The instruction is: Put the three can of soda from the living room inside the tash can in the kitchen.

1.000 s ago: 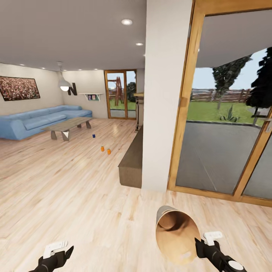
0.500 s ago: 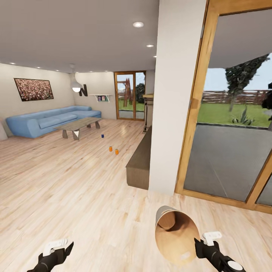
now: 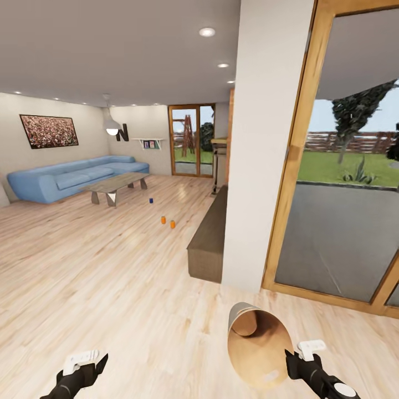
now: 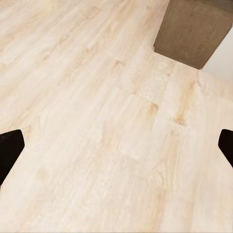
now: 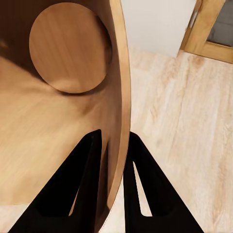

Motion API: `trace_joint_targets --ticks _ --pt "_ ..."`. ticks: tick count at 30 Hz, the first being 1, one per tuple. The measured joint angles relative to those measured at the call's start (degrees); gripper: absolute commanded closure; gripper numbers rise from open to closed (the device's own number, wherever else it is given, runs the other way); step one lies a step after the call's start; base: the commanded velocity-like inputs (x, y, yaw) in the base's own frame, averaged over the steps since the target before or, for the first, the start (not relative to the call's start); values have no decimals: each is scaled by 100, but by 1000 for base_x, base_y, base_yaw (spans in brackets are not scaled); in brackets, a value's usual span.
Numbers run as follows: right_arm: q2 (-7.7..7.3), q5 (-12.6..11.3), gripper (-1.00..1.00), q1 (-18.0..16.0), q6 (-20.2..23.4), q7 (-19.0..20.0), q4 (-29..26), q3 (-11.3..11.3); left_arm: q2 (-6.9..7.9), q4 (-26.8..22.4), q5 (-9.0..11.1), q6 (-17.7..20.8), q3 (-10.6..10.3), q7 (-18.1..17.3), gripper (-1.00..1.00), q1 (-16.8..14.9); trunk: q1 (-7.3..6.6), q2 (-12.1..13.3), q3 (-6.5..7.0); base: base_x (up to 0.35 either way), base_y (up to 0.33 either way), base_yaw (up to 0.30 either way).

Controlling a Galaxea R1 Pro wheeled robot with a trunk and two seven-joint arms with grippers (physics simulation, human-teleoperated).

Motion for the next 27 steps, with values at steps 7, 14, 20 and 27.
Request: trace_joint_targets --ticks 7,14,20,27 --pt "0 0 100 0 0 0 2 0 0 0 1 12 0 2 -100 0 0 0 0 276 159 1" --pt "4 5 100 0 0 -4 3 1 0 0 -6 11 1 27 -100 0 0 0 0 254 149 119" --pt "8 10 100 0 0 -55 3 2 0 0 -14 11 1 23 -100 0 0 0 0 211 101 227" --pt "7 -1 100 0 0 -185 2 8 0 0 -19 4 1 9 -100 0 0 0 -3 194 77 182"
